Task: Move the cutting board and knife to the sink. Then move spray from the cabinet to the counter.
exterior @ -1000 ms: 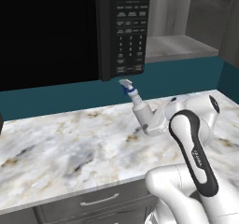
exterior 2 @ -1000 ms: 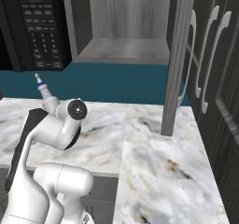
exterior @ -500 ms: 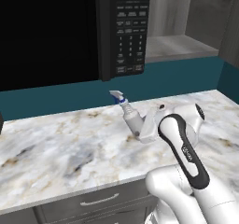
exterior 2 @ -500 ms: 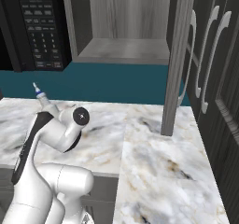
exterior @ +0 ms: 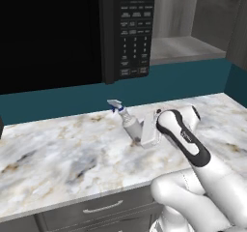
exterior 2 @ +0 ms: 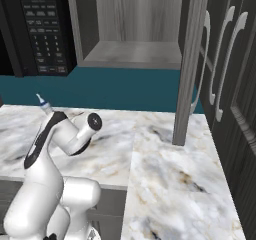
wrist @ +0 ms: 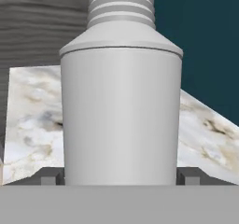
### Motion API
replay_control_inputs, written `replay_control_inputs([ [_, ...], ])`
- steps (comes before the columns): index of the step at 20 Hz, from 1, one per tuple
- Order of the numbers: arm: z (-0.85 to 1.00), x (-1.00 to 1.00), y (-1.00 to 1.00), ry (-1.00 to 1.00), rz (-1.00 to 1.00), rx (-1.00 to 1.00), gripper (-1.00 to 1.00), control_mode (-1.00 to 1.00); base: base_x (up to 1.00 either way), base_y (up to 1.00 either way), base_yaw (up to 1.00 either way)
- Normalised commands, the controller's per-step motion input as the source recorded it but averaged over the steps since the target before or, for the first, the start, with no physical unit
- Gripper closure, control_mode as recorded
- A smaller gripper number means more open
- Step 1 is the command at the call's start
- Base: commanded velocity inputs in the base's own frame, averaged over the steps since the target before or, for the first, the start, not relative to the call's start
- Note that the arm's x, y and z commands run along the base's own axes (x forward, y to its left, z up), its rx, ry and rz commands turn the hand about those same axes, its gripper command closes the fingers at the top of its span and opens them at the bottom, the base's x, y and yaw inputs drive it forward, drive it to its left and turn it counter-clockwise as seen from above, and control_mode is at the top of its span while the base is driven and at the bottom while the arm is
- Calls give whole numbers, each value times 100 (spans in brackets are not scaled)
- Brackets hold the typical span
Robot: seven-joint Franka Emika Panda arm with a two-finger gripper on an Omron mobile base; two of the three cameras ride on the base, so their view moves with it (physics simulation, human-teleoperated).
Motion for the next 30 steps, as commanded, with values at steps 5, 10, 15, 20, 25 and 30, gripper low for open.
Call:
replay_control_inputs([
  [5, -40, 27, 0, 0, 15, 1, 100, -100, 0, 0, 0],
  [10, -28, 23, -2, 0, 12, 6, 100, -100, 0, 0, 0],
  [15, -12, 16, 0, 0, 4, 3, 100, -100, 0, 0, 0],
  [20, -11, 9, 0, 0, 0, 0, 100, -100, 0, 0, 0],
  [25, -14, 4, 0, 0, 0, 0, 100, -100, 0, 0, 0],
  [30, -19, 4, -3, 0, 0, 0, 100, -100, 0, 0, 0],
])
